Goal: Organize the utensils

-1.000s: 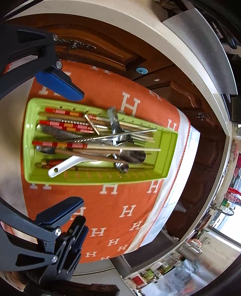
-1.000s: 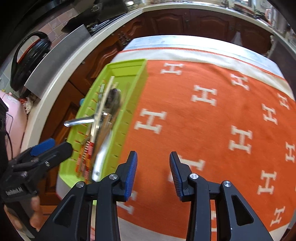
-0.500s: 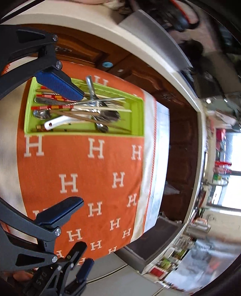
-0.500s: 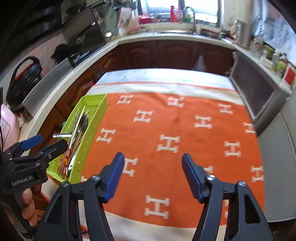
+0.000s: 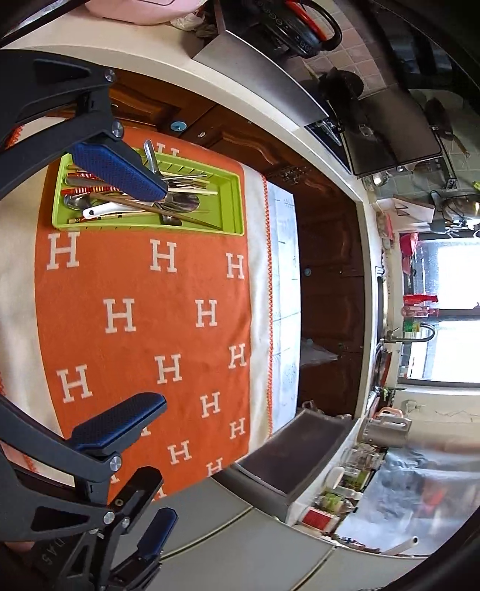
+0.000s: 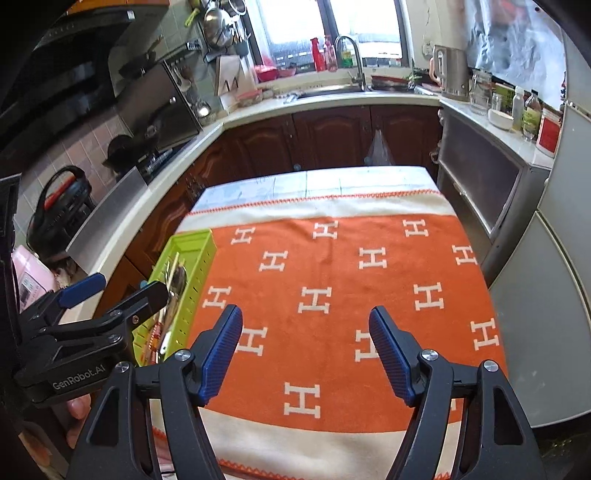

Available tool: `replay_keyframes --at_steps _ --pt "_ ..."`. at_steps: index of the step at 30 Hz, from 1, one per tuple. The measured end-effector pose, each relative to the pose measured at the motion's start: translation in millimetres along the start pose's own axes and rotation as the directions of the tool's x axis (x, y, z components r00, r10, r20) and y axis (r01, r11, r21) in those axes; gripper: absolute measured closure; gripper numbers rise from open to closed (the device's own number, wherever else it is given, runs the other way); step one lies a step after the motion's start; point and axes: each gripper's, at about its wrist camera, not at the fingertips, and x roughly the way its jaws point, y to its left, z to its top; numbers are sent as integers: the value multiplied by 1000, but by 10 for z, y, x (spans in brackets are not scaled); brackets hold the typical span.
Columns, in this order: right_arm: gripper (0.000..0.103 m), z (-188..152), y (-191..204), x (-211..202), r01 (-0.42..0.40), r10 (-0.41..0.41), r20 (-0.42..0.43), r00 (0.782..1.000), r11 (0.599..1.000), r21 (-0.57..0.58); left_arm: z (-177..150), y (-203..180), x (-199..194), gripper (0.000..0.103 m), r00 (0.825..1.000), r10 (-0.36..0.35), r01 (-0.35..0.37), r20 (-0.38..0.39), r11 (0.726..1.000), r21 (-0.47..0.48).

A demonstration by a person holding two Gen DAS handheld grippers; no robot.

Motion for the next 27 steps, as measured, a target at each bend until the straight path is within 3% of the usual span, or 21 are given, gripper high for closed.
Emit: replay_keyframes --at_steps 10,27 --pt "25 -6 12 -182 12 -11 34 999 1000 -5 -16 -54 15 1 999 31 -31 -10 999 -21" --pt "25 76 -6 1 20 -20 19 1000 1000 -11 3 -25 165 1 999 25 -26 -45 999 -38"
